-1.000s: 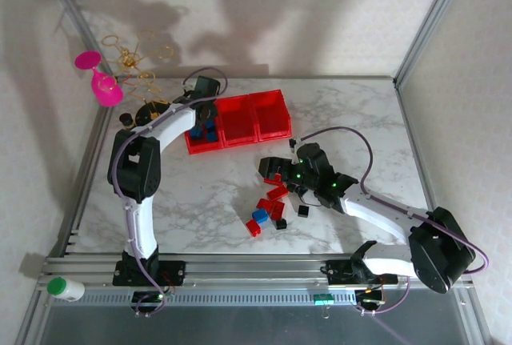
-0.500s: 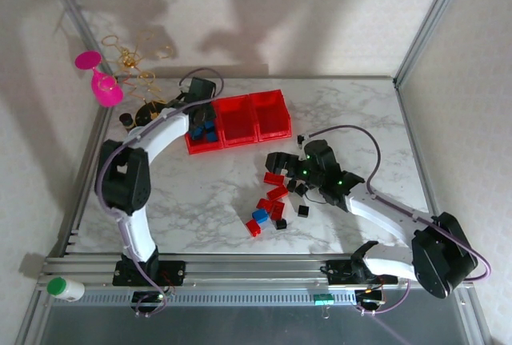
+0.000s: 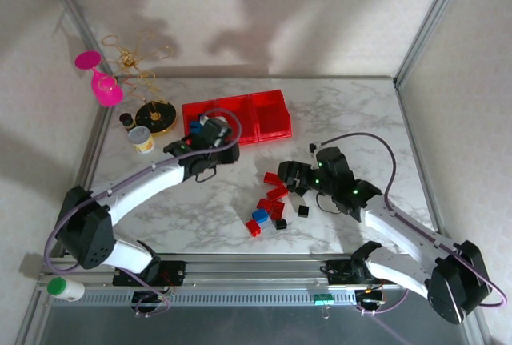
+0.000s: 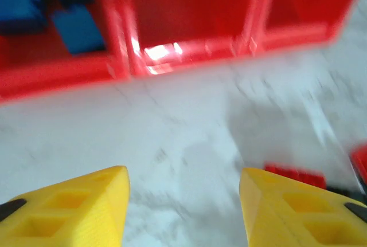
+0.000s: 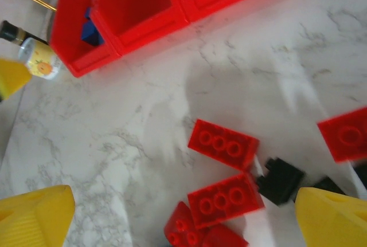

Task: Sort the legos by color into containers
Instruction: Pick up the lego from the middle-left of the table.

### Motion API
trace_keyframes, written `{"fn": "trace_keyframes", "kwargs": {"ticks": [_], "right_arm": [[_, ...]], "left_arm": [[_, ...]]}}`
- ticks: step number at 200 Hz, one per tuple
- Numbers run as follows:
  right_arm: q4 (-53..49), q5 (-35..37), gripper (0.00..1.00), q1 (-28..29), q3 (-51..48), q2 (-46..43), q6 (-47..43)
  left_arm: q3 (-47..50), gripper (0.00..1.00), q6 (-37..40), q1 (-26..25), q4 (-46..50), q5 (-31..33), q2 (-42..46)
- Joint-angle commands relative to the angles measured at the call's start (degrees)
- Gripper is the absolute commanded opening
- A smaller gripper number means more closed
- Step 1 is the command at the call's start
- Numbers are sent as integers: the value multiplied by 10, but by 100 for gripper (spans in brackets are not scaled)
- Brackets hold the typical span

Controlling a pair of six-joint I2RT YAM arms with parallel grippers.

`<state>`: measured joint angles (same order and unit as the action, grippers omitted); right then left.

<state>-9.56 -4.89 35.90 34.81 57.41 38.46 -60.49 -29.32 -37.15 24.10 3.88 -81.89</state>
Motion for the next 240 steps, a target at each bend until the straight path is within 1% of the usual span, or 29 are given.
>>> {"fn": "trace_keyframes", "kwargs": {"ticks": [1,20,39,63,80,129,170,198,240], "right_arm": [[-72,17,99,-5,-14,-24,18],[-97,22,99,-6,-20,-36,30],[-107,29,99,-6,-30,-54,49],[-110,30,99,-6,-43,-72,69],[-119,39,99,-6,-45,-79,72],[-121,41,99,-6,-46,-85,75],[-115,38,99,-6,-59,-94,76],[-107,35,99,-6,-63,-91,76],[-106,40,99,-6,-64,-91,71]], "left_arm": [[28,55,-7,-44,34,-48,23],[41,56,5,-94,45,-53,27],[59,57,13,-137,33,-60,29],[71,60,27,-194,22,-26,19],[76,62,35,-218,14,-14,4],[62,67,61,-251,-7,-11,-66],[56,68,69,-253,-21,-13,-109],[41,67,74,-253,-24,-19,-143],[40,61,81,-251,-34,-22,-159]]}}
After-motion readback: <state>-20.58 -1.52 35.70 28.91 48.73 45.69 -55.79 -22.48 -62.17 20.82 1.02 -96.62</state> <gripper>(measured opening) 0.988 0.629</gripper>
